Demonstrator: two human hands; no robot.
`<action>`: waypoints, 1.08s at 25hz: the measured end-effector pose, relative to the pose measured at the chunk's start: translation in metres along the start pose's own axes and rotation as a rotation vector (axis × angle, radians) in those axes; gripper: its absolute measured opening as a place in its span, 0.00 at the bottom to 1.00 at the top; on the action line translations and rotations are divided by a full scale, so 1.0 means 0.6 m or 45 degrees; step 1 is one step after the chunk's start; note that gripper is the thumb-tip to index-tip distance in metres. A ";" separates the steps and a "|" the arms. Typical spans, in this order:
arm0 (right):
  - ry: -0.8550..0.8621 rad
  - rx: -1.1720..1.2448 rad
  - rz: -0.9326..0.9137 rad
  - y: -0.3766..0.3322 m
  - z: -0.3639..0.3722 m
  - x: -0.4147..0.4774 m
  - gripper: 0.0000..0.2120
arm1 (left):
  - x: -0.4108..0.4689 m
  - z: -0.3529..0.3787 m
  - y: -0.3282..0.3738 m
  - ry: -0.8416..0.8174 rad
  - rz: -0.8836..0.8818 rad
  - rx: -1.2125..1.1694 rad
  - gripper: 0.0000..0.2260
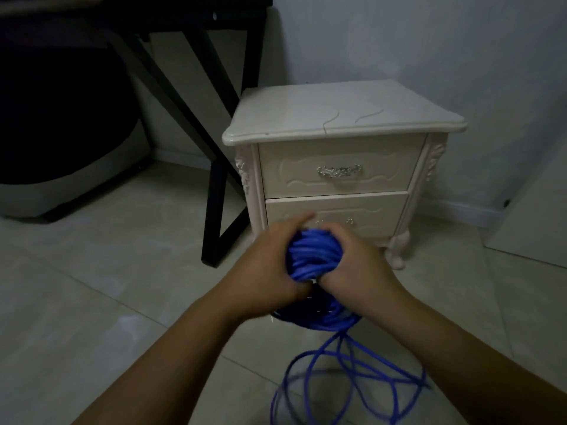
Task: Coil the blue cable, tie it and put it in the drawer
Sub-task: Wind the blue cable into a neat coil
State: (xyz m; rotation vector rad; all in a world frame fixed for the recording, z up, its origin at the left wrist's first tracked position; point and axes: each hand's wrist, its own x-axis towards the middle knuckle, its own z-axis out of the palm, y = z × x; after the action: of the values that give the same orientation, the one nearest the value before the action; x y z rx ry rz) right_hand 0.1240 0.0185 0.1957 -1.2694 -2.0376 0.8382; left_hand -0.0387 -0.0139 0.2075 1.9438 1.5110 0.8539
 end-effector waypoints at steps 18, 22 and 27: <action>0.085 1.255 0.366 0.035 0.033 0.002 0.38 | 0.012 0.023 -0.006 0.567 -0.734 -1.217 0.11; 0.227 1.387 0.454 0.028 0.051 -0.004 0.27 | 0.005 0.047 0.001 0.456 -0.736 -1.593 0.10; 0.317 1.002 0.520 0.032 0.008 0.015 0.19 | -0.001 0.026 0.004 0.231 -0.572 -1.041 0.19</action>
State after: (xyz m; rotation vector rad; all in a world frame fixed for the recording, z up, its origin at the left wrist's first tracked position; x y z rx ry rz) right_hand 0.1274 0.0320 0.1794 -1.2321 -1.0685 1.4026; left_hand -0.0252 -0.0153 0.1989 0.9207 1.3122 1.2050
